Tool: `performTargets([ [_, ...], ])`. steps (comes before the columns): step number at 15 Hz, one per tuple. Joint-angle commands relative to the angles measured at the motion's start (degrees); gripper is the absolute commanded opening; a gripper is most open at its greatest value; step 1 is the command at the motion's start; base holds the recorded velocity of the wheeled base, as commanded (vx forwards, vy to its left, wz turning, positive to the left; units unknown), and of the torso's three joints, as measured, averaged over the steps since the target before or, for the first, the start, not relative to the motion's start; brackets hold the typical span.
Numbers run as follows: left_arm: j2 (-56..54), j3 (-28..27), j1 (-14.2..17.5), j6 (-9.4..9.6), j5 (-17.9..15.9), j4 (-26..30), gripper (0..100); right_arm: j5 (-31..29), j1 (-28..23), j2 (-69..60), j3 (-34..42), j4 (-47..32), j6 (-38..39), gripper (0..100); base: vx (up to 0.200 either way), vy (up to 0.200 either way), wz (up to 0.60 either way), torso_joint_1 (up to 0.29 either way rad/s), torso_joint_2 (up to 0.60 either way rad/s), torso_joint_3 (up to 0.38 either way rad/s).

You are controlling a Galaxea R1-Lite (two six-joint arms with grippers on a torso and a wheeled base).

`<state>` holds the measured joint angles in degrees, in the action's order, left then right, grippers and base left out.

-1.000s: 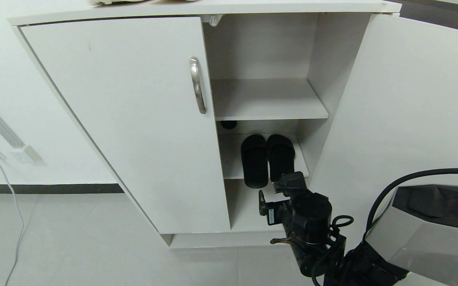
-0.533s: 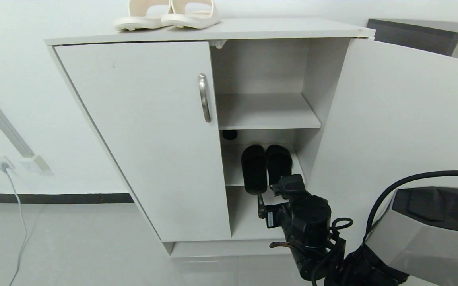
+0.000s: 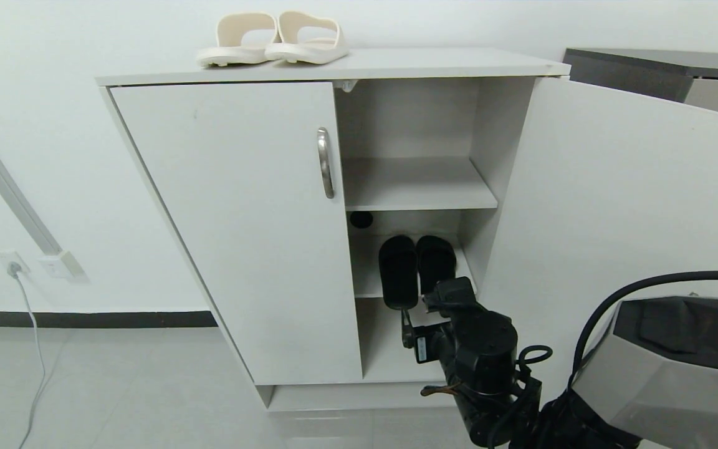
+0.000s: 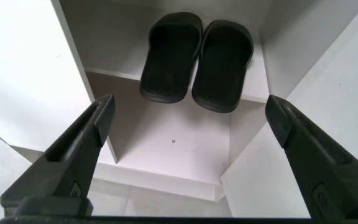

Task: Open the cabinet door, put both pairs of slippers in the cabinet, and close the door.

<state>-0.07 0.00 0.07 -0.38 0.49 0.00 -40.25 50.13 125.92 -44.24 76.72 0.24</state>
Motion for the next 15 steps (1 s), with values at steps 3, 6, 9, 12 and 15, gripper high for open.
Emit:
performTargets([
  [3,0.1,0.0,0.0,-0.06,0.0,0.0,0,0.0,0.1,0.2,0.1,0.0,0.0,100,0.000,0.000,0.00,0.000,0.00,0.000],
  [6,0.1,0.0,0.0,-0.15,0.0,0.0,0,0.0,0.1,0.4,0.1,0.0,0.0,100,0.000,0.000,0.00,0.000,0.00,0.000],
  [9,0.1,0.0,-0.1,-0.15,0.0,0.0,0,0.0,0.1,0.4,0.1,0.0,0.0,100,0.000,0.133,0.00,0.002,0.00,0.002],
  [12,0.1,-0.1,0.0,-0.24,0.0,0.0,0,0.1,0.1,0.4,0.1,0.0,0.0,100,0.000,0.200,0.00,0.010,0.00,0.002],
  [15,0.1,0.0,0.0,-0.24,0.0,0.0,0,0.0,0.1,0.4,0.1,0.0,0.1,100,0.000,0.200,0.00,-0.001,0.01,0.004],
])
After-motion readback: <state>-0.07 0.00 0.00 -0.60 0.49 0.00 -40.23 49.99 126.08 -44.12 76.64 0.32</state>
